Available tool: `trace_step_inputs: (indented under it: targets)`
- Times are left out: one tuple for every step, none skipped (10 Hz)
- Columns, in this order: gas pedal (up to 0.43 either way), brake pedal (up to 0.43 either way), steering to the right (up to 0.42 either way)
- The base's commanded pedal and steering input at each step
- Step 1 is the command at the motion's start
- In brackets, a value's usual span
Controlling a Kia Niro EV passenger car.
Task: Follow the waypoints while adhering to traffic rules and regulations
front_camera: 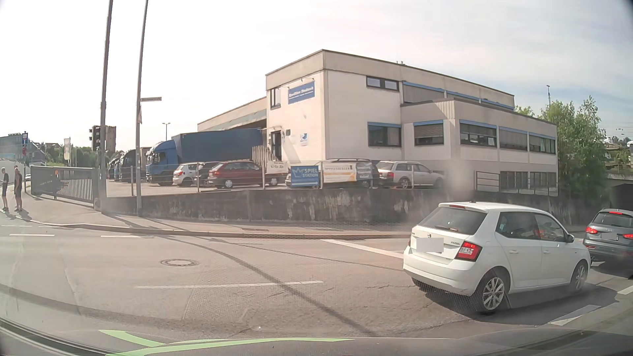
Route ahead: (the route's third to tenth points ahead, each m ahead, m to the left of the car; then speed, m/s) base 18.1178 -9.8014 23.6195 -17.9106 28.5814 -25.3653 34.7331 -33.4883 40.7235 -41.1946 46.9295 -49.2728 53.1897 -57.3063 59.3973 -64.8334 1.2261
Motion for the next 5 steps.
trace_step_inputs:
  targets:
    - [0.000,0.274,0.360]
    - [0.000,0.274,0.360]
    - [0.000,0.280,0.361]
    - [0.000,0.280,0.363]
    - [0.000,0.280,0.365]
